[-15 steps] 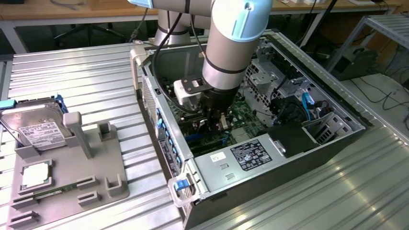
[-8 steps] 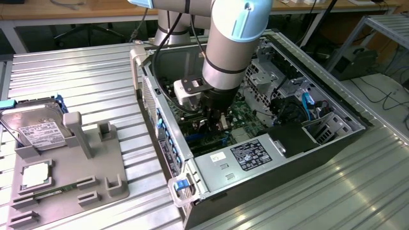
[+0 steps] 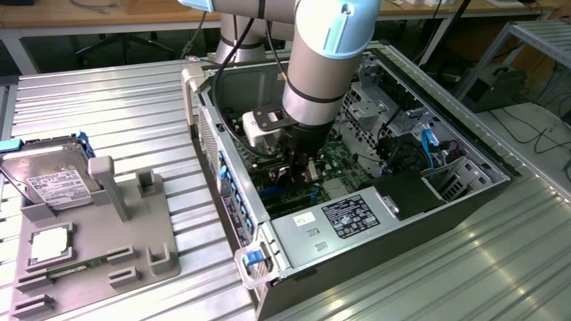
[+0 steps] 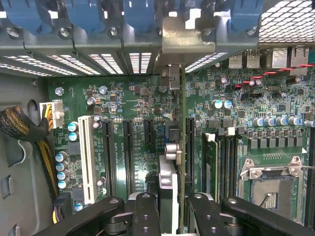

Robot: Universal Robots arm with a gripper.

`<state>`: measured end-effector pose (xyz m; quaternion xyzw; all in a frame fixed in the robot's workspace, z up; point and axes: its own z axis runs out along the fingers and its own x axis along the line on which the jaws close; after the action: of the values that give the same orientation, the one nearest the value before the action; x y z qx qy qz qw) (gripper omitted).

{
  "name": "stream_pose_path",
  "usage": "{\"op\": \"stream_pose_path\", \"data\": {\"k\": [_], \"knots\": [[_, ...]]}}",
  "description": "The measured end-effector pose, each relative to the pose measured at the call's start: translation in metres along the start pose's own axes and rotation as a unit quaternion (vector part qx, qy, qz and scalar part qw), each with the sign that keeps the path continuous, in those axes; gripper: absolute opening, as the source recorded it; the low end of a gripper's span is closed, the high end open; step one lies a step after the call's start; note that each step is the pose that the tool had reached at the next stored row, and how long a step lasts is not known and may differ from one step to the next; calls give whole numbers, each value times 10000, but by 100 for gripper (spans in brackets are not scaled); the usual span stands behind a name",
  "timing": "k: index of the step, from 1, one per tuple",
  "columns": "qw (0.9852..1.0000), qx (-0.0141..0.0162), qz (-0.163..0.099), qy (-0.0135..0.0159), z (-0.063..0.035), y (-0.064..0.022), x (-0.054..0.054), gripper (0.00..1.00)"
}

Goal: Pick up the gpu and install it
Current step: 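Insert the gpu into the slot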

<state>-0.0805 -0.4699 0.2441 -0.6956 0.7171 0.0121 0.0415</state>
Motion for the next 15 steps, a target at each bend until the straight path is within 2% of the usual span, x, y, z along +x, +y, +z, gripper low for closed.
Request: {"op": "stream_pose_path", "data": {"k": [7, 11, 13, 15], "knots": [[10000, 9, 0, 7, -3, 3, -5, 28], [10000, 21, -2, 23, -67, -1, -19, 28], [10000, 24, -3, 35, -79, -1, -24, 28], [10000, 30, -4, 66, -81, 0, -29, 28]]}}
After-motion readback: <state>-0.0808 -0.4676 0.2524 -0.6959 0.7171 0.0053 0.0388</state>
